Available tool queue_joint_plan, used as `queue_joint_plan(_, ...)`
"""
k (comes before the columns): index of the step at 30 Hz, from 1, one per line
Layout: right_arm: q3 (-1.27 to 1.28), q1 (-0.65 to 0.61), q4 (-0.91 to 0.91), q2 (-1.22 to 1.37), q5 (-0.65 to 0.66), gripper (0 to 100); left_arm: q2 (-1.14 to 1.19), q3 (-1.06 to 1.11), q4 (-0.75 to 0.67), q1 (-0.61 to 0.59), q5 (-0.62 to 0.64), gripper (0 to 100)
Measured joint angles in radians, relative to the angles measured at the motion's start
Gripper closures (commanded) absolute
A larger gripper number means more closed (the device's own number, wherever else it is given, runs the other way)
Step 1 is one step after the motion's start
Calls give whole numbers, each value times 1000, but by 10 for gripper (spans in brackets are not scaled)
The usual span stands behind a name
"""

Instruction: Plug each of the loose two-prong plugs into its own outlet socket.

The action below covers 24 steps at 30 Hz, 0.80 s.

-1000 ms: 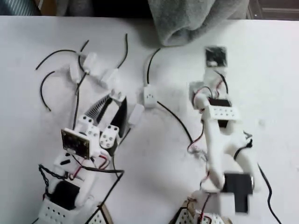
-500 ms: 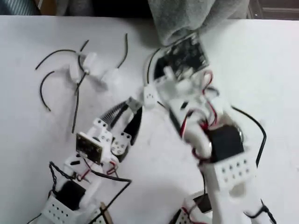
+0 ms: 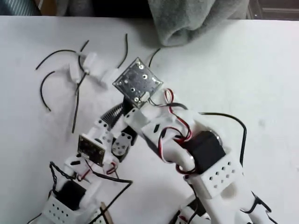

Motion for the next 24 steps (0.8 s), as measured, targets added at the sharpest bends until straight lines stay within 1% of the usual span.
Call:
queue_joint_plan(4,54,2,-12,6,0,979,2,0,0,-2,0,977)
queue_joint_plan(12,233,135,-196,6,3,979,6,9,2,-38,0,977)
queue_joint_plan(16,264,196,-207,11,2,979,6,8,2,-38,0,977)
queue_joint_plan(21,264,229,-207,18,2,979,6,8,2,-38,0,977)
queue_joint_plan(24,279,269,-195,37,3,979,-14,-2,-6,-57,0,977)
